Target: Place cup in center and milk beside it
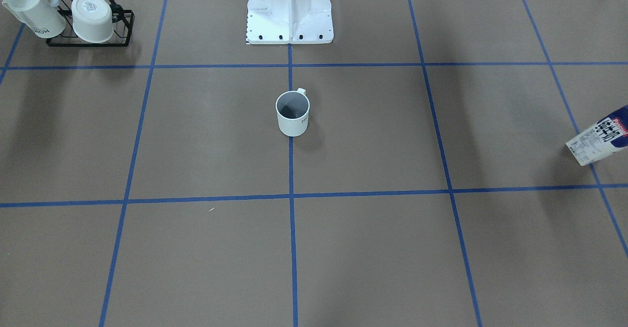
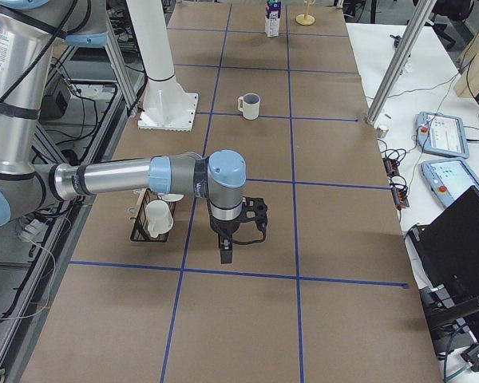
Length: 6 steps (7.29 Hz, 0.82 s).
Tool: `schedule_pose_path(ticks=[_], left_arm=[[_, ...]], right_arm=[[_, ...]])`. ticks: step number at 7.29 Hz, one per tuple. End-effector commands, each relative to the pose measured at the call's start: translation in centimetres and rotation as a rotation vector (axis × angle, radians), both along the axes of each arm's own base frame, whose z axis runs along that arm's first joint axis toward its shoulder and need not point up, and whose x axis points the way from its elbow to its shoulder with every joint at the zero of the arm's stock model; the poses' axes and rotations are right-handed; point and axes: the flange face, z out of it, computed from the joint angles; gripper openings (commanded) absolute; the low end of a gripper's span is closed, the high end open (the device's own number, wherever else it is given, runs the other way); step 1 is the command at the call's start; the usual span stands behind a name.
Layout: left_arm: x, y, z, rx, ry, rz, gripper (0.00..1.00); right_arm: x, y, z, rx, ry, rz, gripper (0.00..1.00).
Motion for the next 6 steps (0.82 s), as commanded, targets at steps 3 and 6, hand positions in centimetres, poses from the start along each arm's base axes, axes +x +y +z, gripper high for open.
schedule_pose_path(ticks=[3,6], left_arm=[[4.8,-0.7,1.8,-0.087,0.068,-0.068,0.98],[5.3,-1.2,2.5,-0.105,0.045,-0.081,0.98]], right_arm=[[0.1,0.2,0.8,-0.011,-0.01,-0.005,1.0],[0.0,0.2,1.3,-0.022,-0.016,-0.005,1.0]])
